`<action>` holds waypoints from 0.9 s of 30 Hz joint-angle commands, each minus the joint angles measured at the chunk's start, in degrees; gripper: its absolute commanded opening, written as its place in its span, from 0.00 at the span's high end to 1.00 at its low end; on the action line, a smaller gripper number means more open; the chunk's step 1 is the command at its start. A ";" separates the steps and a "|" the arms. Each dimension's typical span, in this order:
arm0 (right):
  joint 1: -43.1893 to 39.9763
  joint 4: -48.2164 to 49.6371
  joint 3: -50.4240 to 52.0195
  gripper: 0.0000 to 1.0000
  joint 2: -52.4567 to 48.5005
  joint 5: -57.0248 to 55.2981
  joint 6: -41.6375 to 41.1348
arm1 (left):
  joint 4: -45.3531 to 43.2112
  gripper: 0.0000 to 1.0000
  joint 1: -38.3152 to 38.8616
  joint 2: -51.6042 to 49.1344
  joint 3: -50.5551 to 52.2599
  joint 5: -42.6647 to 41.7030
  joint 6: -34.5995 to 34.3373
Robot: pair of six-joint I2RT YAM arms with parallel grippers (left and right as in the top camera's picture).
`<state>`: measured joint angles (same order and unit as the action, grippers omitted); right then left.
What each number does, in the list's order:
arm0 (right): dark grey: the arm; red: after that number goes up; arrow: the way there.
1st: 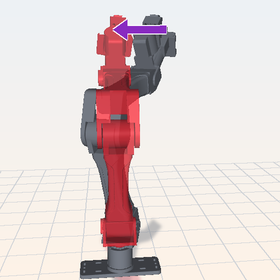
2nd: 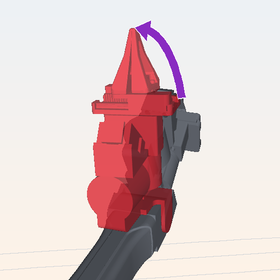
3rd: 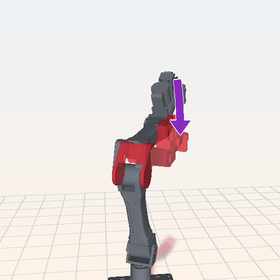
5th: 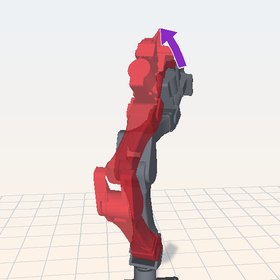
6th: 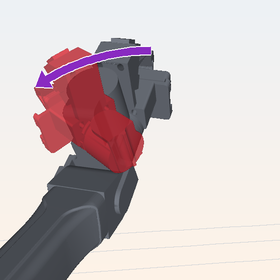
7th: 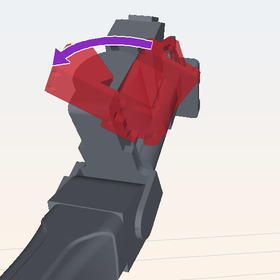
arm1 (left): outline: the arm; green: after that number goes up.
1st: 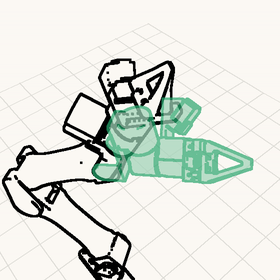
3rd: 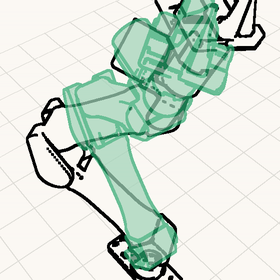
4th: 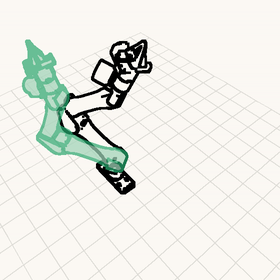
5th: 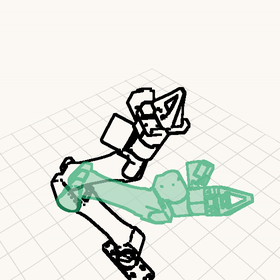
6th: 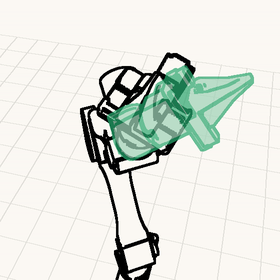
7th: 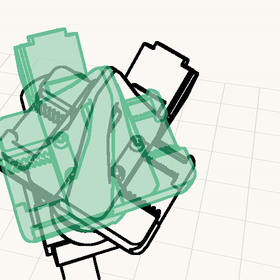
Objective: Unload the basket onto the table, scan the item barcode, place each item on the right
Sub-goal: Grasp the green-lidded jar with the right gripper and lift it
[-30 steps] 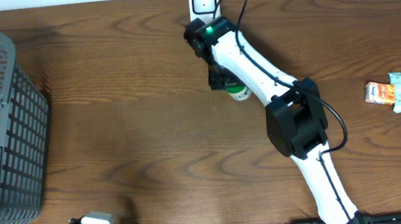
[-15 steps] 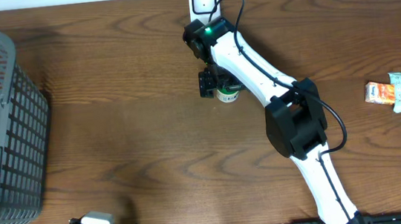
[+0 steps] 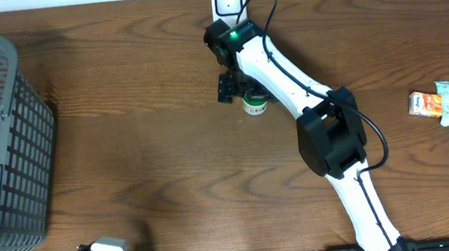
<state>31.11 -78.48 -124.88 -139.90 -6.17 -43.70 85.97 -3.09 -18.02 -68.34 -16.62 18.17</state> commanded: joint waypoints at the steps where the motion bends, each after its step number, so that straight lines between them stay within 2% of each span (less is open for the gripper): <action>1: -1.92 1.68 3.15 0.01 -0.28 3.23 -2.97 | 0.04 0.07 0.33 0.28 -0.28 -0.70 -0.26; 8: -4.31 4.26 7.43 0.02 -0.28 5.18 -2.97 | 0.04 0.07 0.33 0.28 -0.28 -0.70 -0.26; 10: -4.79 4.35 7.43 0.07 -0.28 5.16 -2.95 | 0.04 0.07 0.33 0.28 -0.28 -0.70 -0.26; 14: -5.05 4.59 7.41 0.30 -0.28 5.22 -2.97 | 0.04 0.07 0.33 0.28 -0.28 -0.70 -0.26; 16: -5.03 4.48 7.41 0.33 -0.28 5.22 -2.97 | 0.04 0.07 0.33 0.28 -0.28 -0.70 -0.26; 23: -4.98 3.98 7.34 0.34 -0.26 7.80 -1.55 | 0.04 0.07 0.33 0.28 -0.28 -0.70 -0.26; 26: -4.98 5.18 7.34 0.34 -0.26 7.74 4.15 | 0.02 0.07 0.33 0.28 -0.28 -0.72 -0.26; 27: -4.98 5.66 7.34 0.31 -0.26 7.74 6.91 | 0.04 0.07 0.33 0.28 -0.28 -0.70 -0.26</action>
<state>26.48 -73.67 -119.15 -139.37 0.75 -44.27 85.95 -3.09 -18.04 -68.34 -16.62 18.17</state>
